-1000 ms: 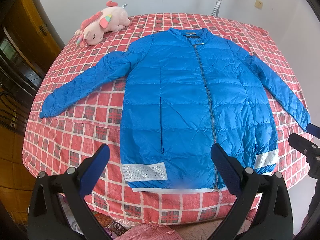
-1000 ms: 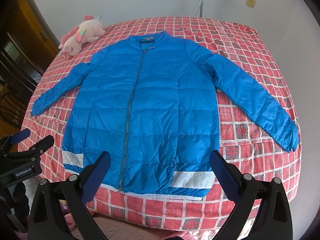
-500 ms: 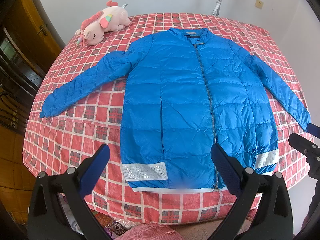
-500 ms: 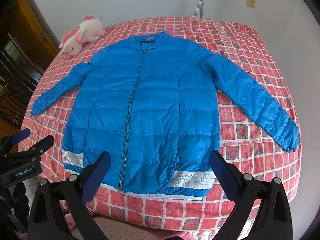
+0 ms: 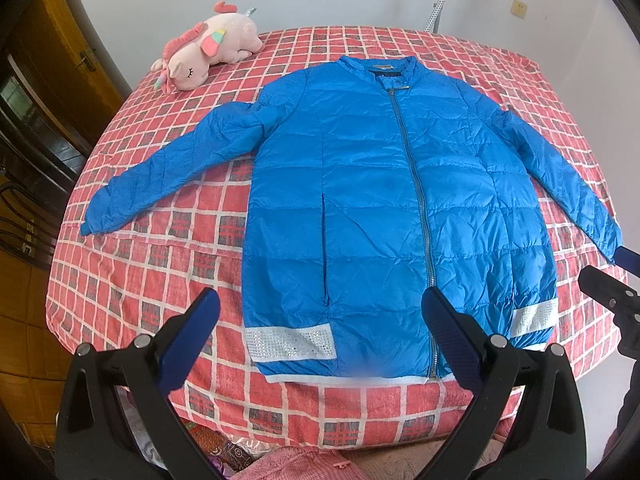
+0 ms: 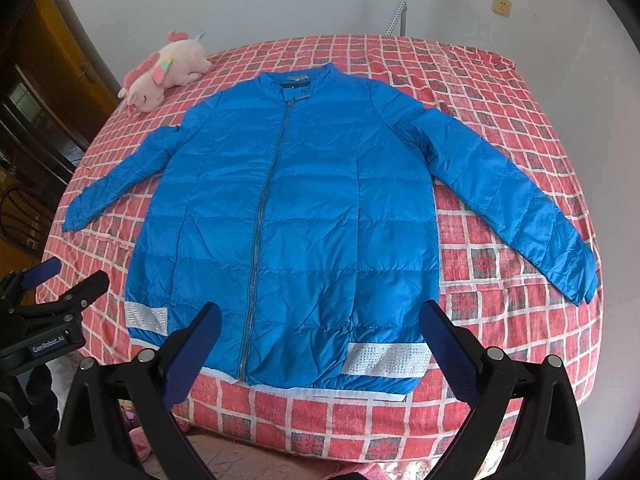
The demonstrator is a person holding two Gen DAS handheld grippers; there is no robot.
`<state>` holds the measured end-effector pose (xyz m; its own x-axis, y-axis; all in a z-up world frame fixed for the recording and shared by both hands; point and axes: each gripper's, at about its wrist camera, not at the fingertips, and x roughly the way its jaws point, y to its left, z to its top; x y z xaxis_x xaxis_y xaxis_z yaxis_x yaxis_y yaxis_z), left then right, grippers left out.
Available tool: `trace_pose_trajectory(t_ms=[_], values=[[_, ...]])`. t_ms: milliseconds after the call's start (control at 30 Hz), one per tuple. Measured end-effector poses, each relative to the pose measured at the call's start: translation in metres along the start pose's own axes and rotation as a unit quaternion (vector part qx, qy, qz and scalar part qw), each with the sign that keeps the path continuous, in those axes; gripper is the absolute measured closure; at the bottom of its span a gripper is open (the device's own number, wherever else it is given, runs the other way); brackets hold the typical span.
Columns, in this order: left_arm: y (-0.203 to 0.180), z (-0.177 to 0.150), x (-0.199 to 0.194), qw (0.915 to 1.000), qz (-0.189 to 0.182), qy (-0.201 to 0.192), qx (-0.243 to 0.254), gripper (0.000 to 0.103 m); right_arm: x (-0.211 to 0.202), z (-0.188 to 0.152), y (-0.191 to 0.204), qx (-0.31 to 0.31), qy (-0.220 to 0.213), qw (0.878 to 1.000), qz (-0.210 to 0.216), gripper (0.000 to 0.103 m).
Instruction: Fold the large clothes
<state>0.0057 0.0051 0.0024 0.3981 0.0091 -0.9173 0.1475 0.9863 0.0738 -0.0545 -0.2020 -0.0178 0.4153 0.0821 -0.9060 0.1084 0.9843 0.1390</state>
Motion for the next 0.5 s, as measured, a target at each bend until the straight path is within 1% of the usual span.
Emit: trace_pose_trajectory(t_ms=[500], values=[[0.0016,0.0005,0.0007,1.0000,0.001,0.000,0.001,0.003,0.0007,-0.0003,0.0013,-0.001,-0.001,1.000,0.001,0.004]])
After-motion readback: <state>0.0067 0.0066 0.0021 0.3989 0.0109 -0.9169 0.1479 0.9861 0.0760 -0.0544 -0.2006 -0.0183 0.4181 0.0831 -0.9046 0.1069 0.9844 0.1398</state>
